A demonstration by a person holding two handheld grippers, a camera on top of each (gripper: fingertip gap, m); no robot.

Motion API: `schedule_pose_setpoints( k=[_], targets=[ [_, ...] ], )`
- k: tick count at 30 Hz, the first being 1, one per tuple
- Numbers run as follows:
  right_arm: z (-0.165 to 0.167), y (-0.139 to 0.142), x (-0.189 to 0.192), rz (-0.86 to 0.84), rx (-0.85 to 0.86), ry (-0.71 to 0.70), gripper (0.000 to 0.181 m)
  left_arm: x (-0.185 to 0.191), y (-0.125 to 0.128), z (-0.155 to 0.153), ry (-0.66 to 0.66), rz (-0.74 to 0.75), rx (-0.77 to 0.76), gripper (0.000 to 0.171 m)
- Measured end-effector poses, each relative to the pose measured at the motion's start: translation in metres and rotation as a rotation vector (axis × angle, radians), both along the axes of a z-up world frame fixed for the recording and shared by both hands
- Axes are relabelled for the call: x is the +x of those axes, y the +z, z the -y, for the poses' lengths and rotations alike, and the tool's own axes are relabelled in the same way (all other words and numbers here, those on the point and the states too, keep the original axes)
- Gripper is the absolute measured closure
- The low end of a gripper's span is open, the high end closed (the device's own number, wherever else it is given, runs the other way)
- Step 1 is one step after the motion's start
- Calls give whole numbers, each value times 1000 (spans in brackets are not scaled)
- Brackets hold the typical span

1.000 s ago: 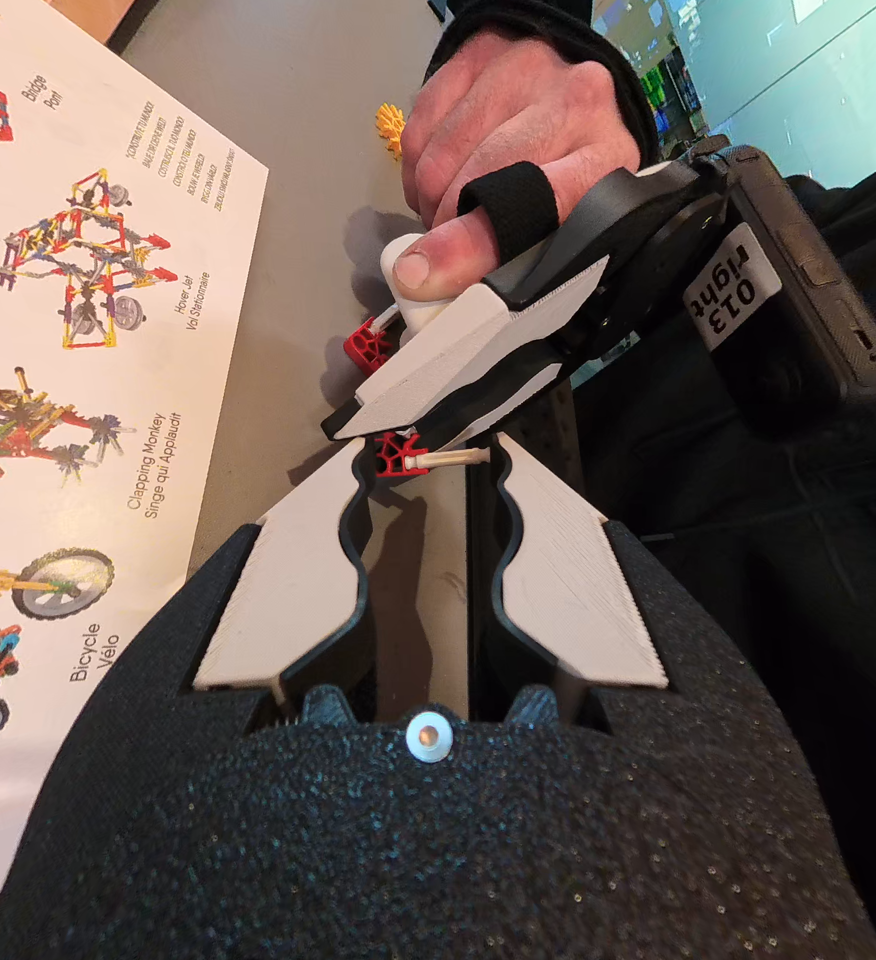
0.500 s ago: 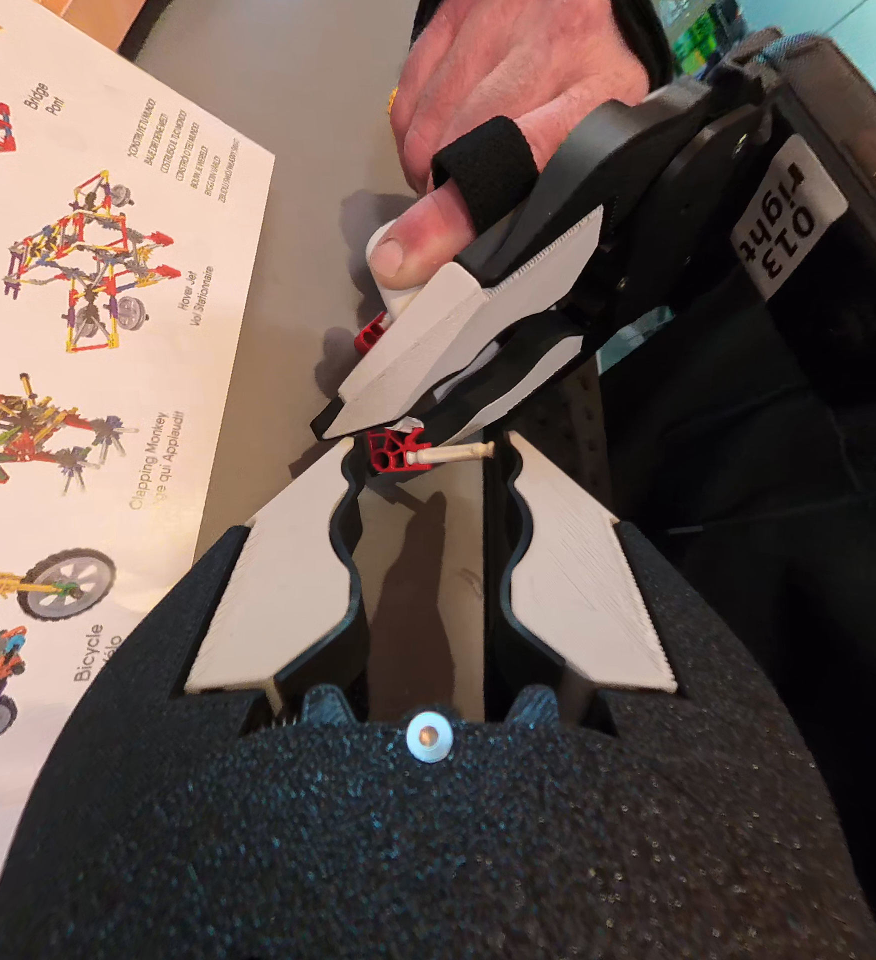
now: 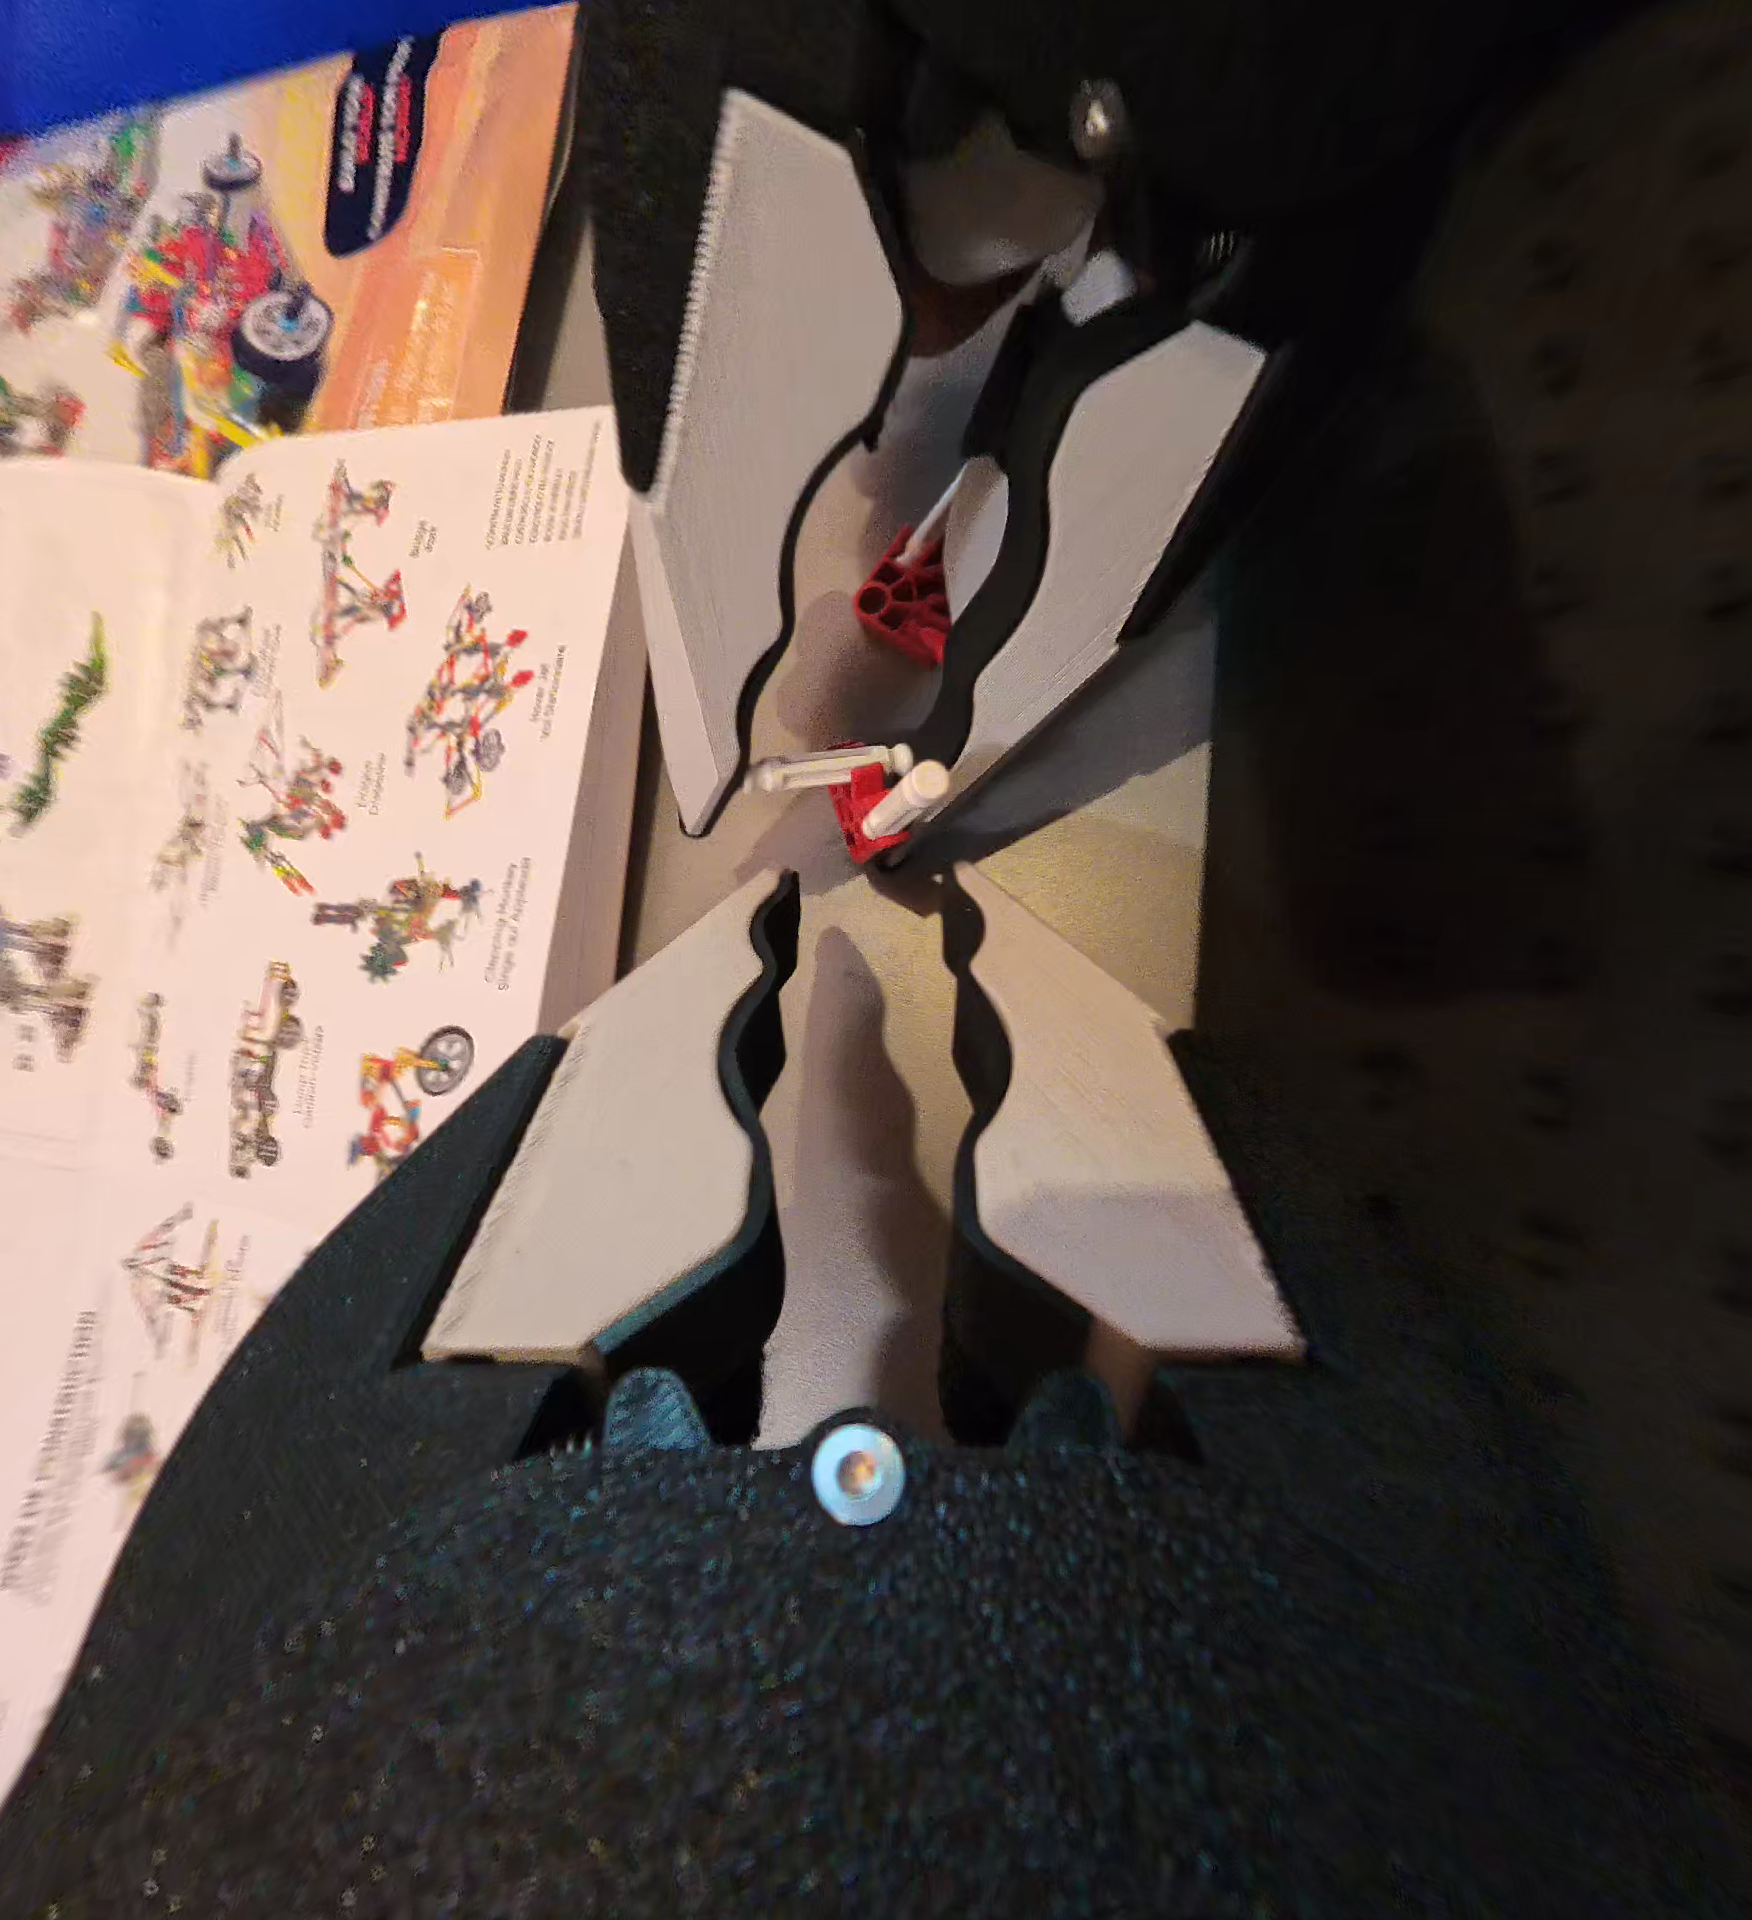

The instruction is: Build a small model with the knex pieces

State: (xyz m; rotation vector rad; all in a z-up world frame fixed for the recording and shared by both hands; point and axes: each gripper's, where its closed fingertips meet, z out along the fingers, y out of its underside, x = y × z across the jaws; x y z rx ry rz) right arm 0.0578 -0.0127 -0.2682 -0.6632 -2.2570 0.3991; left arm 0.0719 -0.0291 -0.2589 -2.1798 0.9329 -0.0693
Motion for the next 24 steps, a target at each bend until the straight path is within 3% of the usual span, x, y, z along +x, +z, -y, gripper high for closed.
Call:
schedule_pose_setpoints(
  k=[6,12,24],
  targets=[
    [0,0,0,-13,-8,-4,146,1,-15,-8,-53,-156,70,158],
    [0,0,1,-22,-21,4,146,3,-17,-7,-109,-191,105,165],
    [-1,0,1,-42,-65,23,146,3,-12,-8,-156,-52,54,169]
  ],
)
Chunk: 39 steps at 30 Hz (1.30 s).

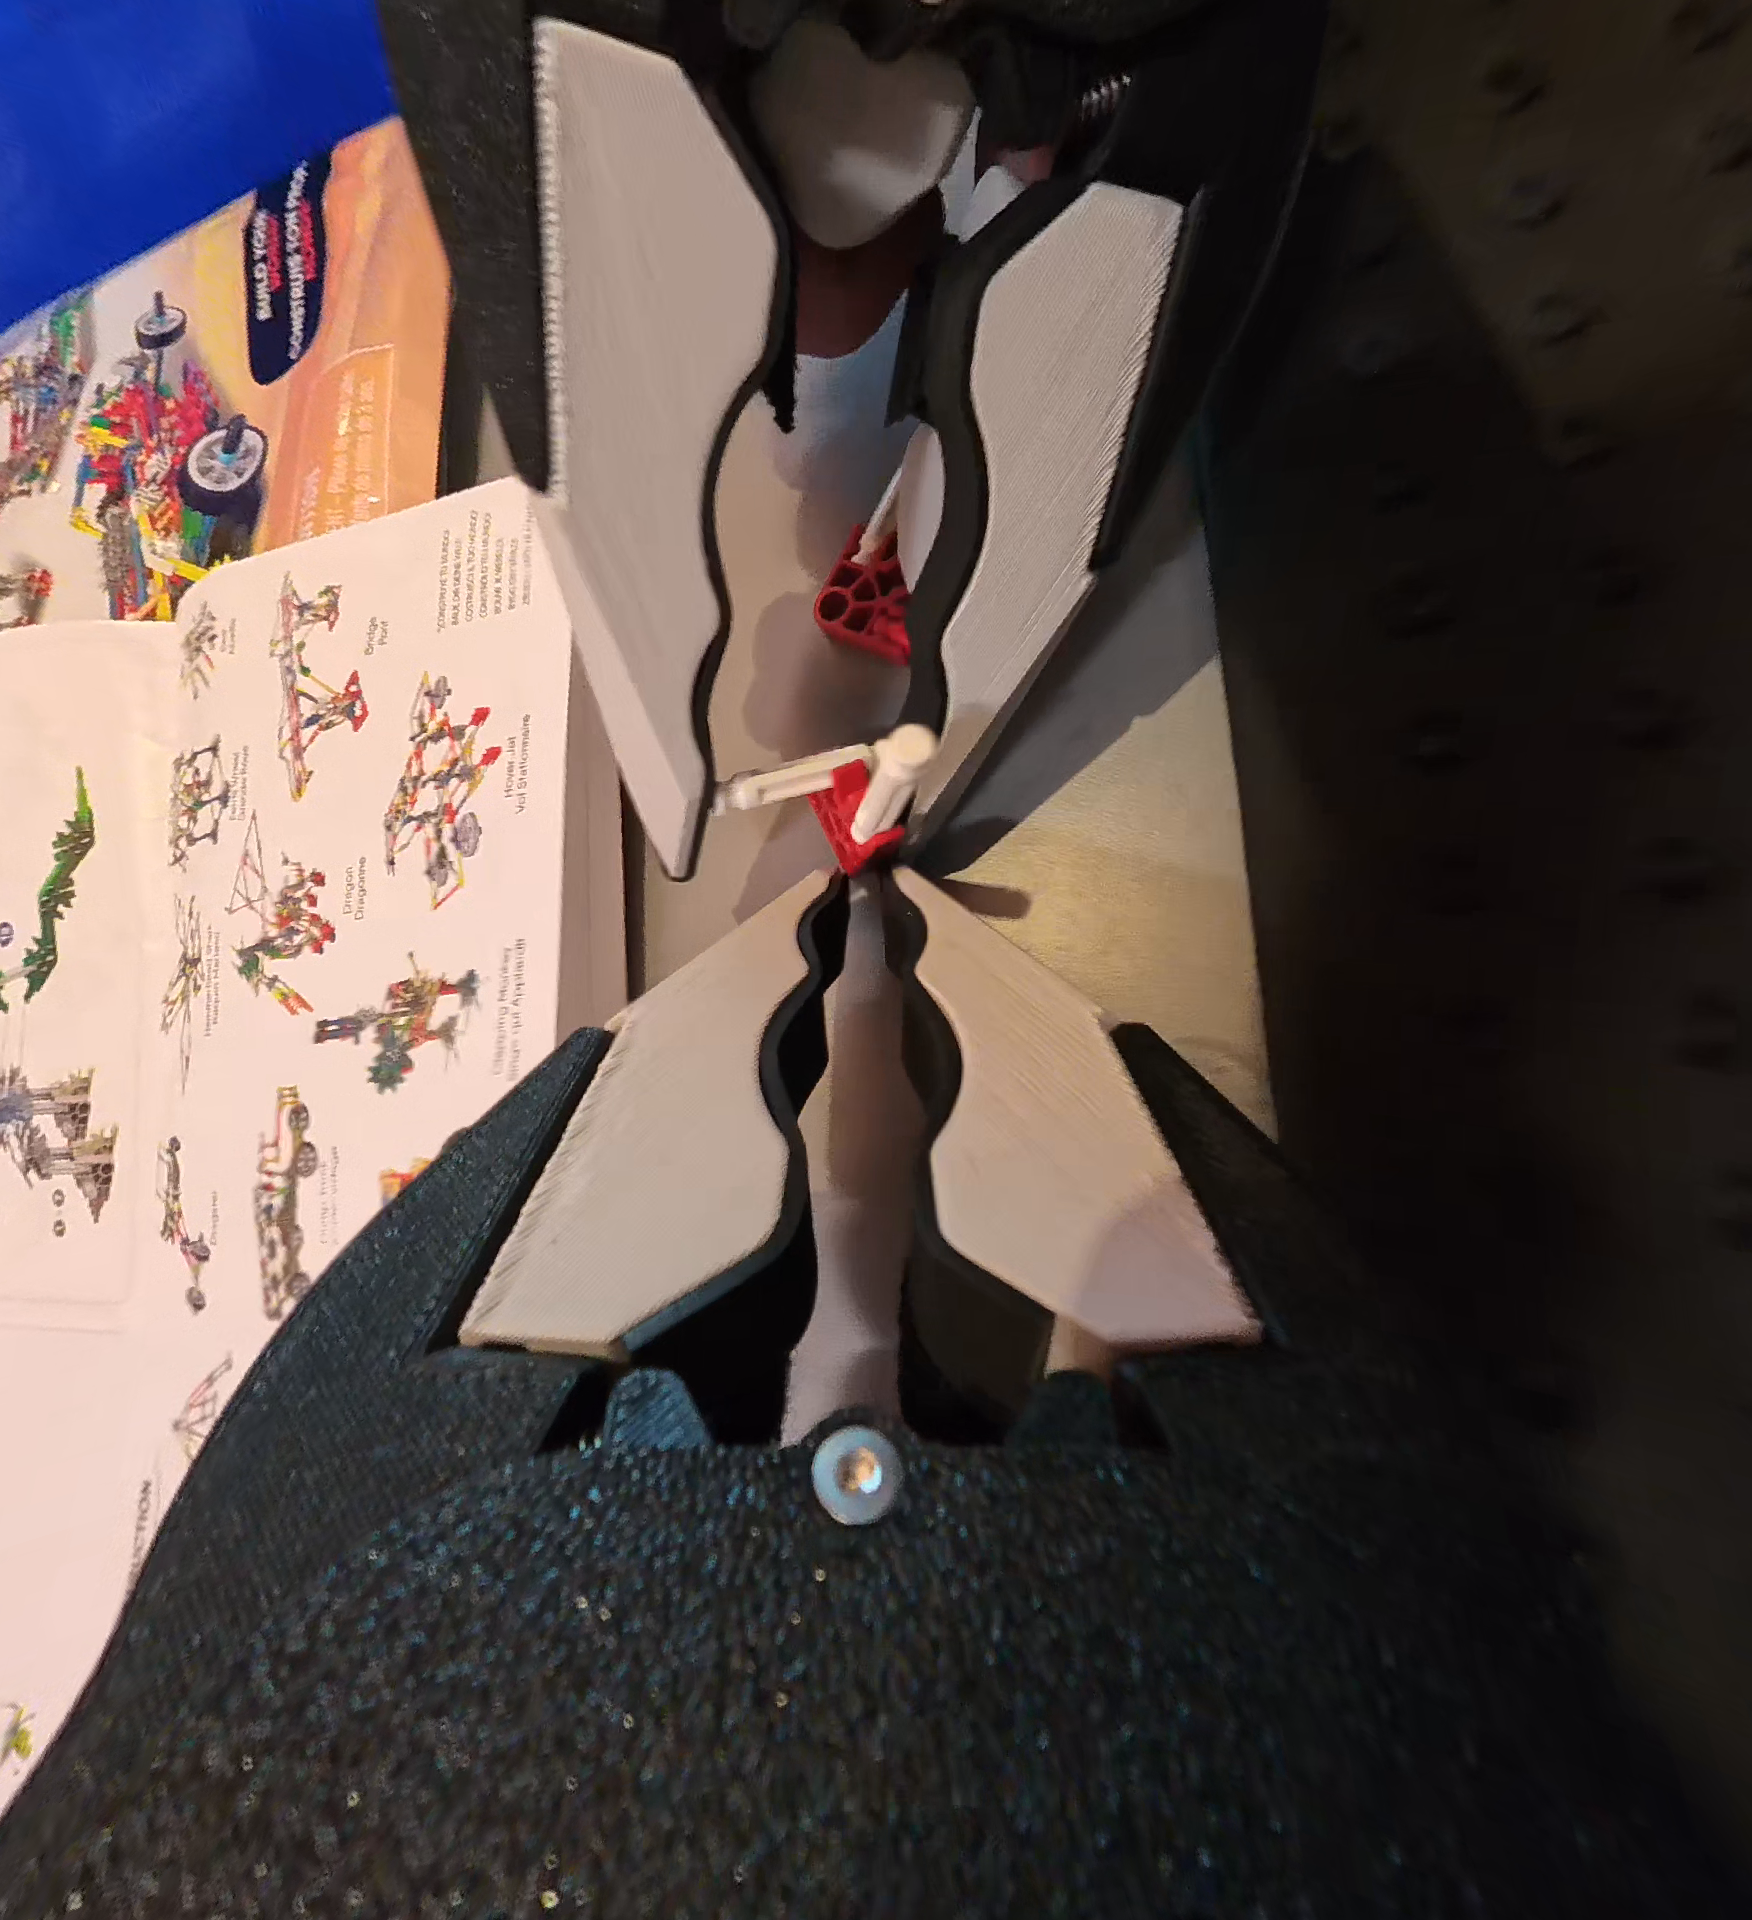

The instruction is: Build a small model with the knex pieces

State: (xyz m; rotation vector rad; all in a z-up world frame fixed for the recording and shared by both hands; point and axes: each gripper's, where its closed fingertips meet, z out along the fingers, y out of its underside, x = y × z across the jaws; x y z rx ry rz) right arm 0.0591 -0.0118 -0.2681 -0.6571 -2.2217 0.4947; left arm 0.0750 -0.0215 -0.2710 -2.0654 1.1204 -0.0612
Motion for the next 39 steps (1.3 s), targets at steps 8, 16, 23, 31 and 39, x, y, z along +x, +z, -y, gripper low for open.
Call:
schedule_pose_setpoints(
  k=[8,16,23,31,39],
  targets=[
    [0,0,0,4,-25,8,146,-5,-2,-6,-46,-106,73,171],
    [0,-1,0,9,-48,2,146,-3,-3,-9,-76,-211,196,171],
    [0,-1,0,4,-53,-7,146,-4,0,-11,-72,-263,275,171],
    [0,-1,0,9,-64,-11,146,-2,1,-11,-54,-248,280,171],
    [0,-2,-1,8,-68,-15,147,-2,1,-11,-29,-250,280,171]
  ],
)
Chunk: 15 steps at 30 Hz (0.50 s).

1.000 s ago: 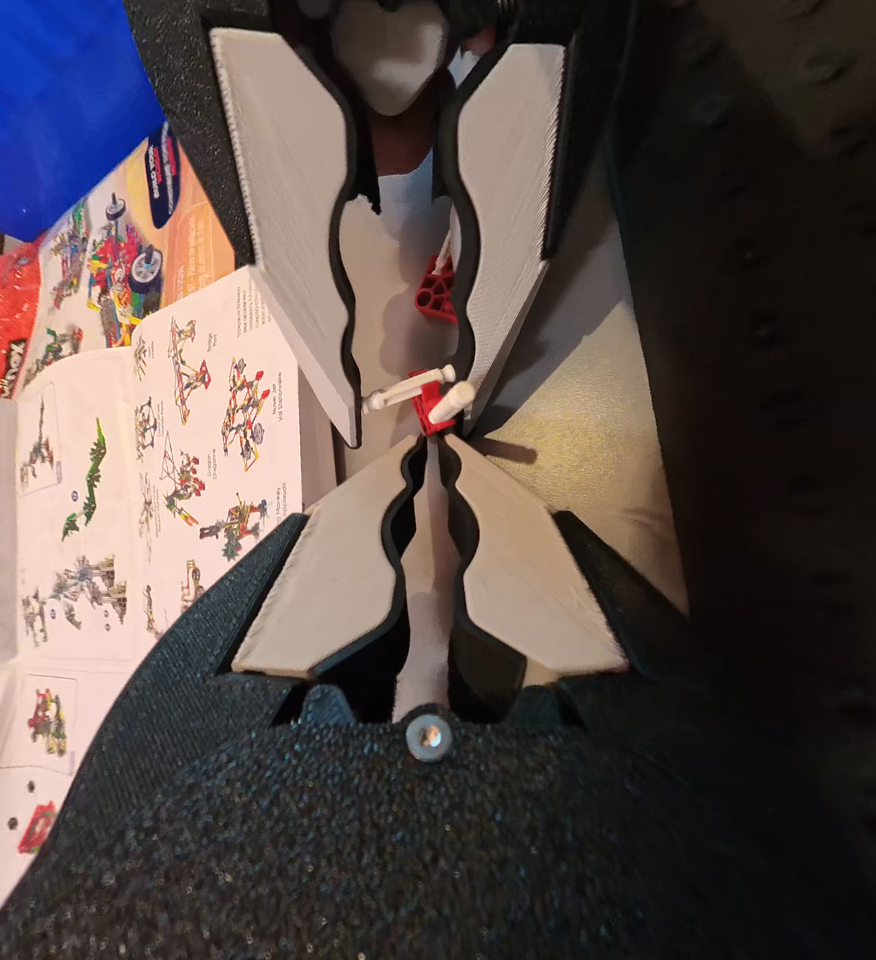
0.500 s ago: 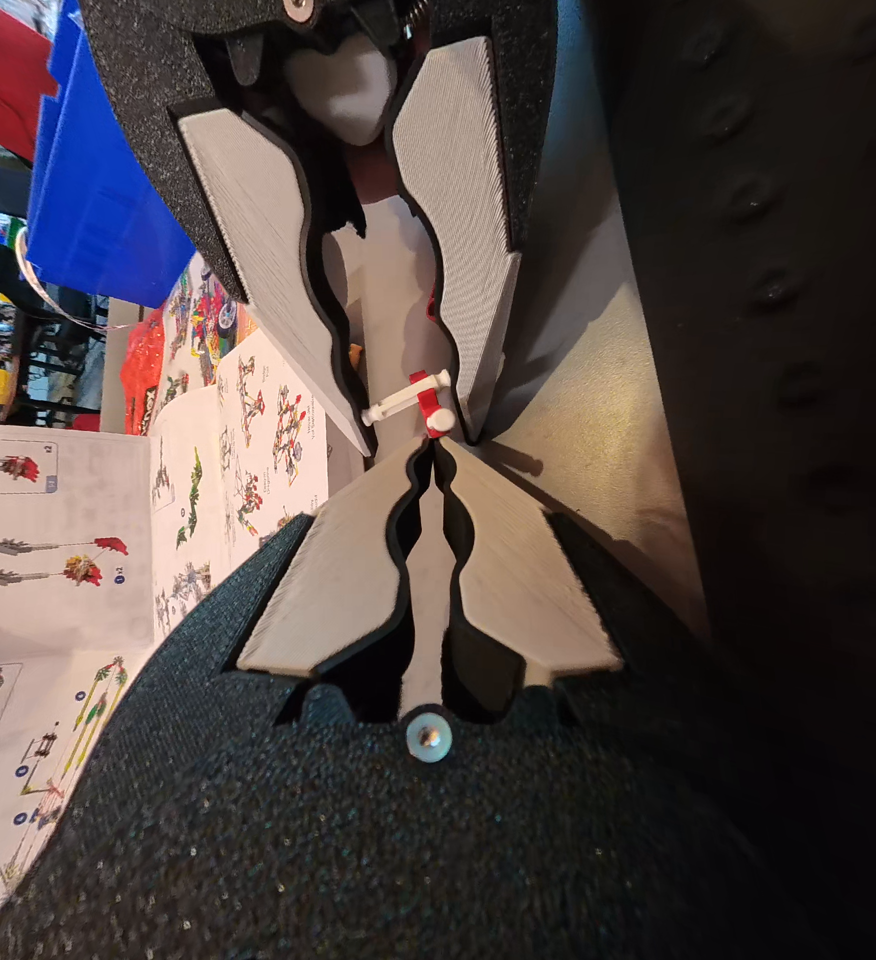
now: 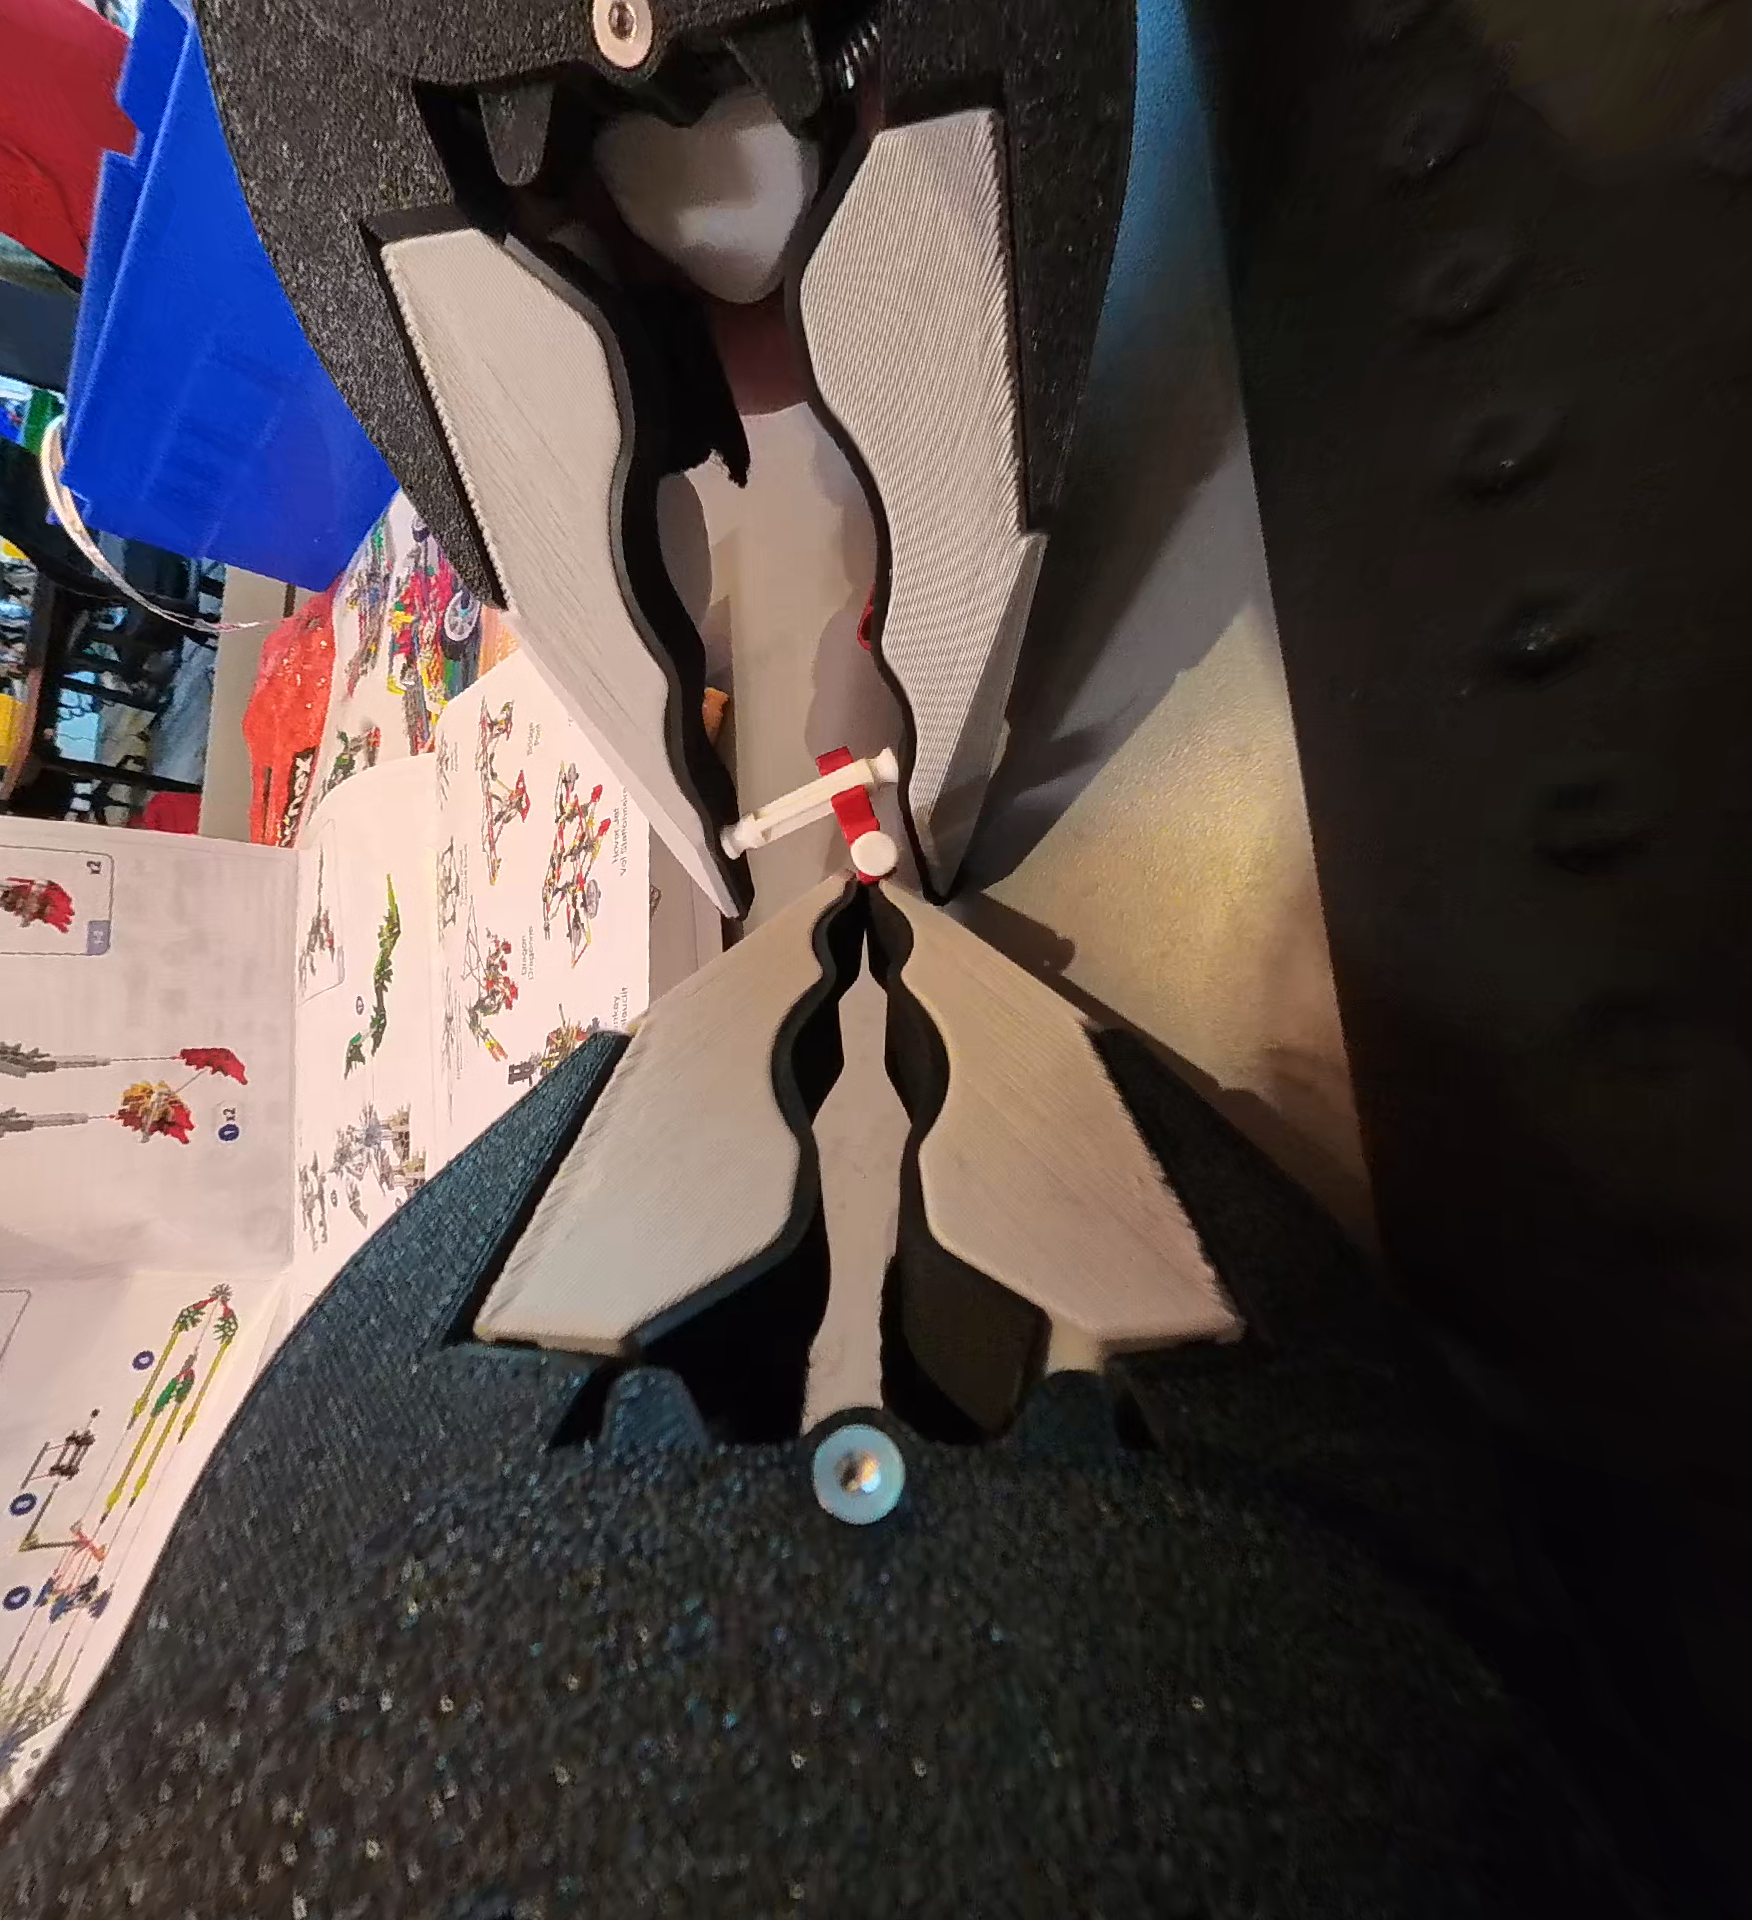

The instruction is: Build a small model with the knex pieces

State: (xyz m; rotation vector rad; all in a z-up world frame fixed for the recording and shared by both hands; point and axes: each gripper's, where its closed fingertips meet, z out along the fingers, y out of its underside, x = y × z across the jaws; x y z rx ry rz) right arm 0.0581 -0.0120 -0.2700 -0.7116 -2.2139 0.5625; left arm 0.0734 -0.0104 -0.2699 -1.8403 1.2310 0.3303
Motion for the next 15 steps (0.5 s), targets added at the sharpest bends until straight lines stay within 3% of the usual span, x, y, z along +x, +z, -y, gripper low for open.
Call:
schedule_pose_setpoints(
  k=[11,12,15],
  targets=[
    [2,-5,0,17,20,9,148,3,2,0,16,-16,0,171],
    [3,-9,1,25,46,19,169,12,10,-2,-14,21,33,171],
    [4,-7,0,11,43,16,171,4,6,-1,31,-1,-5,171]
  ],
)
